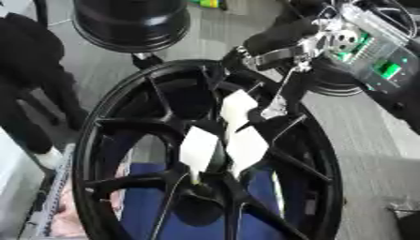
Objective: Pull the pin out of the wheel hub.
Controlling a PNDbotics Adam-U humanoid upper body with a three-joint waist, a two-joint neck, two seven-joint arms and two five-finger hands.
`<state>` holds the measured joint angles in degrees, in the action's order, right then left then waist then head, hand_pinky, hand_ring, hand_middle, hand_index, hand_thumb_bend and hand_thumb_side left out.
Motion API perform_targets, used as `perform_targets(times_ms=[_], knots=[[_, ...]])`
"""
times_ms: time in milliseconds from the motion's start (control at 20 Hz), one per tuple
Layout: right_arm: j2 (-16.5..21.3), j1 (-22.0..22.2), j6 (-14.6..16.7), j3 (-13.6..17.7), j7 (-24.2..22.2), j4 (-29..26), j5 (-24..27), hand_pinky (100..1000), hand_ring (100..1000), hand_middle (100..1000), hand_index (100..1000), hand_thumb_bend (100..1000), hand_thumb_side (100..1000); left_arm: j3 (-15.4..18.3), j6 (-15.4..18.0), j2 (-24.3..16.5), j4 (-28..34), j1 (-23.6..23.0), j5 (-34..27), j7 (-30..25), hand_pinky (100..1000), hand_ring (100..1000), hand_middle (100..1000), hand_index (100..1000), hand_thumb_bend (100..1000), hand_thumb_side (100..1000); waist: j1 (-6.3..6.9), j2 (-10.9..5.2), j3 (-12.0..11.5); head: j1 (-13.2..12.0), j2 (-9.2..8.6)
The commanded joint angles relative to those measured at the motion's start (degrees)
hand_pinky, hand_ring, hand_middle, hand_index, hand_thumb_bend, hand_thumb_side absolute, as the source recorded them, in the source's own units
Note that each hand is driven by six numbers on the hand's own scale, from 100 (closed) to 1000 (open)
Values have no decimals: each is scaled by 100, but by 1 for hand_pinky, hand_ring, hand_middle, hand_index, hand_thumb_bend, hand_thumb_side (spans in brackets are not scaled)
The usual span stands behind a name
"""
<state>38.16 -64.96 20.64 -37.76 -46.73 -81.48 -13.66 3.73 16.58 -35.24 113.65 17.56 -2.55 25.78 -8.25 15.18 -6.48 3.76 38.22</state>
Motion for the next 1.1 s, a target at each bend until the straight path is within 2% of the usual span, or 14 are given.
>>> perform_targets(times_ms=[50, 300, 400, 550, 750, 1100], knots=[[109, -66, 588, 111, -523, 80, -106, 909, 892, 856, 921, 311, 196, 39, 18, -131, 95, 52, -22, -12, 755, 813, 727, 838, 200, 598, 41, -84, -11, 35, -20], [91, -23, 666, 125, -523, 240, -163, 909, 892, 858, 921, 323, 173, 51, 24, -130, 95, 57, -47, -2, 755, 813, 727, 838, 196, 602, 35, -72, -22, 75, 26], [80, -5, 697, 133, -523, 311, -183, 909, 890, 854, 918, 313, 195, 55, 24, -128, 95, 58, -49, -1, 755, 813, 727, 837, 195, 603, 35, -64, -28, 83, 31], [51, -13, 716, 115, -523, 330, -54, 909, 885, 823, 890, 289, 202, 67, -1, -124, 95, 43, -38, 13, 756, 813, 727, 837, 197, 601, 35, -58, -24, 79, 55], [23, -75, 642, 9, -523, 249, 170, 909, 884, 828, 898, 282, 229, 65, -17, -128, 95, 47, -23, 19, 757, 813, 728, 838, 199, 599, 29, -73, -14, 81, 82], [-19, -71, 679, -55, -523, 342, 174, 908, 881, 826, 886, 279, 219, 77, -14, -108, 95, 45, -37, 32, 758, 814, 727, 837, 201, 602, 13, -96, -26, 102, 80]])
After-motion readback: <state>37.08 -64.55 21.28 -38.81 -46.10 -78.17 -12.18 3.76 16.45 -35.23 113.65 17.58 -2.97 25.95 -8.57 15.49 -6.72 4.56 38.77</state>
